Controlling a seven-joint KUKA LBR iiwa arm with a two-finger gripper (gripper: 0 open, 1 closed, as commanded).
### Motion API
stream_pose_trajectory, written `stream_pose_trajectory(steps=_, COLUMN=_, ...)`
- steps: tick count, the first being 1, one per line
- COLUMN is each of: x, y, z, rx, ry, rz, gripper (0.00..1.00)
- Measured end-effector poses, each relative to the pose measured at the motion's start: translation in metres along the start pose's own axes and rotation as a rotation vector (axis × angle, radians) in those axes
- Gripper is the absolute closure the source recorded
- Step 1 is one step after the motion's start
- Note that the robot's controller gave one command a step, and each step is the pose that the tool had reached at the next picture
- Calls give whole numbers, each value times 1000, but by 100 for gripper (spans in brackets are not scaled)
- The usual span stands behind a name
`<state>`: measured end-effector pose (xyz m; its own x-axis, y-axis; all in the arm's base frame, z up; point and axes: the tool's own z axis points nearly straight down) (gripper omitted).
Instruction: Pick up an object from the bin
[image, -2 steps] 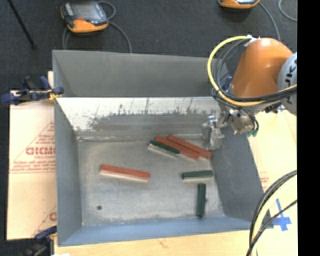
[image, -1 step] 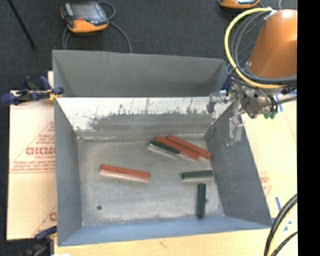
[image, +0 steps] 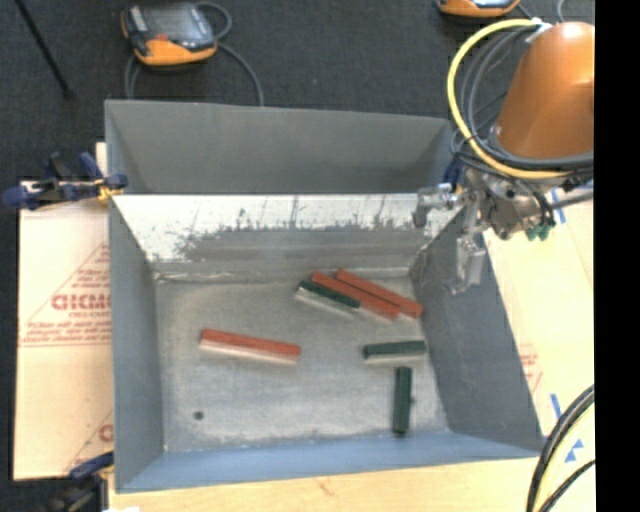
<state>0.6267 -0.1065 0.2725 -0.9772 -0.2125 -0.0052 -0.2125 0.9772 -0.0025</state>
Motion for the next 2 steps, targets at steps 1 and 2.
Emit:
stream_pose_trajectory(steps=1, x=11, y=-4, z=48, rx=1, ry=-6, rz=16, gripper=0)
stream_pose_trajectory(steps=2, x=48, y=9, z=111, rx=0, ry=-1, rz=-69, gripper=0)
